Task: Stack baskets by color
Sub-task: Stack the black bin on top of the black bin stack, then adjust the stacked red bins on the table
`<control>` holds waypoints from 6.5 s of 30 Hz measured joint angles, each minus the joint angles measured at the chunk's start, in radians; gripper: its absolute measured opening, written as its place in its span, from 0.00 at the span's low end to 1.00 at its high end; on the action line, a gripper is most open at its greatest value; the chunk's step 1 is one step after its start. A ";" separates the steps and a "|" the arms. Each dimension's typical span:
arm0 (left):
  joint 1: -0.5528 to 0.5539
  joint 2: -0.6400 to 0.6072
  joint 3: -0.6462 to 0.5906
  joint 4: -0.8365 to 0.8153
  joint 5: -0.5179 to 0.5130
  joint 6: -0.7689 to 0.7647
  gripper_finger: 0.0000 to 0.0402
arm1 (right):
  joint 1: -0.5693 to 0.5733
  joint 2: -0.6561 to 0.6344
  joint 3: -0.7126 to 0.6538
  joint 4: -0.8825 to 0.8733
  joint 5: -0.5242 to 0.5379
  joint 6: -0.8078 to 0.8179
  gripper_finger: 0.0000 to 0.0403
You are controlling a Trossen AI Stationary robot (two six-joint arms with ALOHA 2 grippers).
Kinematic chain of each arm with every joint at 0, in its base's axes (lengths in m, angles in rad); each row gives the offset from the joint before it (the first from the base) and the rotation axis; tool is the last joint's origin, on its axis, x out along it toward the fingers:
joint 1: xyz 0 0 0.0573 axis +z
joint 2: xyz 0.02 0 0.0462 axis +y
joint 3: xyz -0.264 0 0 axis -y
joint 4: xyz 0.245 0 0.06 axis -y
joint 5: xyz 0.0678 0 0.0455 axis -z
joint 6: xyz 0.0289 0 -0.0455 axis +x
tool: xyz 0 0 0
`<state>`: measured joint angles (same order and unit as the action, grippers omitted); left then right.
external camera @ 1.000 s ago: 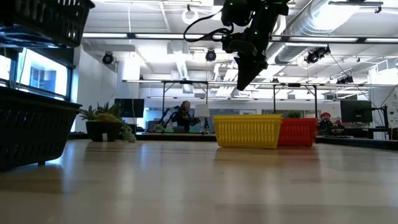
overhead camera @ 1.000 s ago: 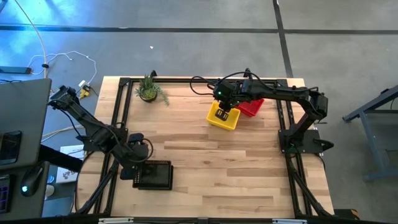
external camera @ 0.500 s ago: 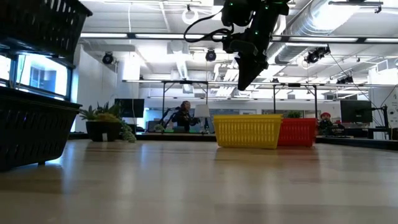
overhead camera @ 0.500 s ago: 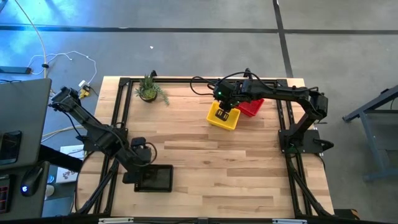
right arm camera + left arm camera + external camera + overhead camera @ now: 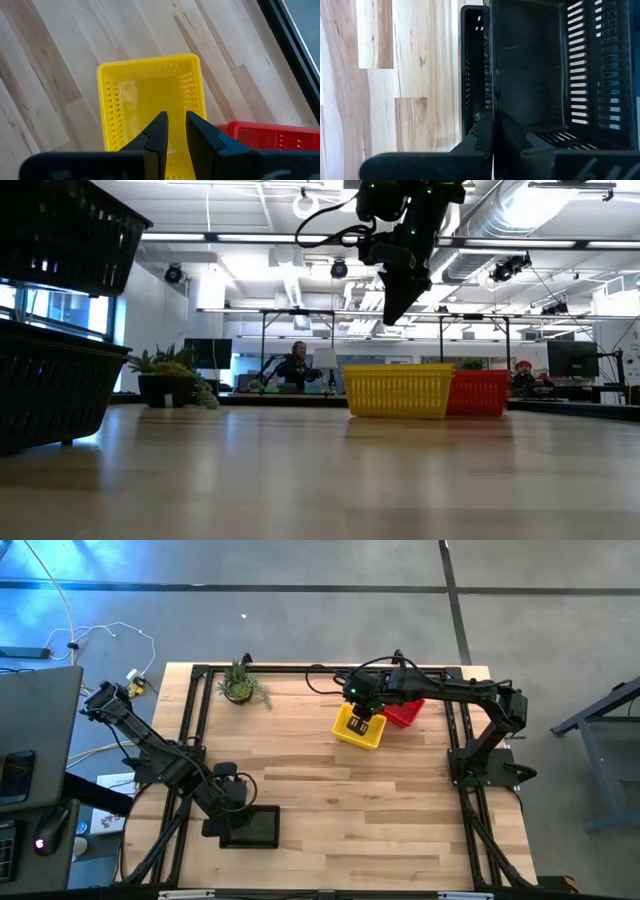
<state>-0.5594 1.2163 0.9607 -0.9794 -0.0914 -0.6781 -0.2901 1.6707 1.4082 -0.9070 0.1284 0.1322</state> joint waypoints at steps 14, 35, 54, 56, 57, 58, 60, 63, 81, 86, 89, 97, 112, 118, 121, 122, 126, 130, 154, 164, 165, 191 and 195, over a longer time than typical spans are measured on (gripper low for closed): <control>0.001 -0.002 -0.036 0.006 -0.008 -0.033 0.00 | 0.059 0.000 0.000 0.001 0.000 -0.001 0.13; 0.003 -0.003 -0.142 0.075 0.024 -0.019 0.00 | 0.062 0.000 0.000 0.002 0.021 0.001 0.13; 0.019 -0.003 -0.195 0.113 0.016 -0.025 0.11 | 0.062 0.000 0.000 0.002 0.018 0.002 0.13; 0.019 -0.003 -0.195 0.113 0.005 -0.026 0.15 | 0.062 0.000 0.000 0.002 0.018 0.002 0.13; 0.019 -0.003 -0.195 0.113 0.001 -0.025 0.17 | 0.062 0.000 0.000 0.002 0.018 0.002 0.13; 0.019 -0.003 -0.195 0.113 0.000 -0.026 0.19 | 0.062 0.000 0.000 0.002 0.018 0.002 0.13; 0.019 -0.003 -0.195 0.113 -0.003 -0.026 0.24 | 0.062 0.000 0.000 0.002 0.018 0.002 0.13; 0.019 -0.003 -0.195 0.113 -0.002 -0.025 0.30 | 0.062 0.000 0.000 0.002 0.019 0.002 0.13; 0.042 -0.007 -0.136 0.122 -0.010 0.080 0.35 | 0.062 0.000 0.000 0.006 -0.006 0.075 0.13; 0.040 -0.007 -0.136 0.155 -0.010 0.080 0.35 | 0.062 0.000 0.000 0.006 -0.032 0.120 0.13; 0.040 -0.007 -0.136 0.185 -0.018 0.110 0.35 | 0.059 0.000 0.000 0.006 0.001 0.125 0.13; 0.045 -0.007 -0.136 0.203 -0.141 0.265 0.35 | -0.032 0.000 0.000 -0.074 0.077 0.138 0.13; 0.129 -0.006 -0.136 0.373 -0.422 0.476 0.35 | -0.190 0.000 0.000 -0.405 0.028 0.241 0.13; 0.156 -0.006 -0.136 0.470 -0.524 0.540 0.35 | -0.160 -0.002 -0.024 -0.462 0.040 0.251 0.13; 0.168 -0.006 -0.136 0.493 -0.522 0.569 0.35 | -0.145 -0.008 -0.094 -0.465 0.041 0.223 0.13; 0.171 -0.006 -0.136 0.497 -0.522 0.576 0.35 | -0.138 -0.008 -0.119 -0.466 0.052 0.210 0.13; 0.186 -0.006 -0.136 0.509 -0.507 0.577 0.35 | -0.105 -0.022 -0.199 -0.464 0.110 0.212 0.13; 0.199 -0.006 -0.136 0.511 -0.489 0.577 0.35 | -0.075 -0.067 -0.241 -0.455 0.138 0.231 0.13; 0.254 -0.006 -0.136 0.535 -0.483 0.585 0.35 | -0.069 -0.227 -0.421 -0.068 0.041 0.234 0.13; 0.254 -0.006 -0.136 0.534 -0.451 0.586 0.35 | -0.070 -0.225 -0.443 -0.045 0.006 0.261 0.13; 0.254 -0.006 -0.136 0.534 -0.451 0.586 0.35 | -0.070 -0.225 -0.443 -0.045 0.006 0.261 0.13; 0.254 -0.006 -0.136 0.531 -0.450 0.596 0.35 | -0.109 -0.127 -0.443 -0.073 0.081 0.349 0.13; 0.254 -0.006 -0.136 0.528 -0.450 0.596 0.35 | -0.135 -0.126 -0.443 -0.099 0.125 0.369 0.13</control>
<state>-0.3050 1.2102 0.8246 -0.4516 -0.5411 -0.0820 -0.4252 1.5447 0.9653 -1.0063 0.2530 0.5011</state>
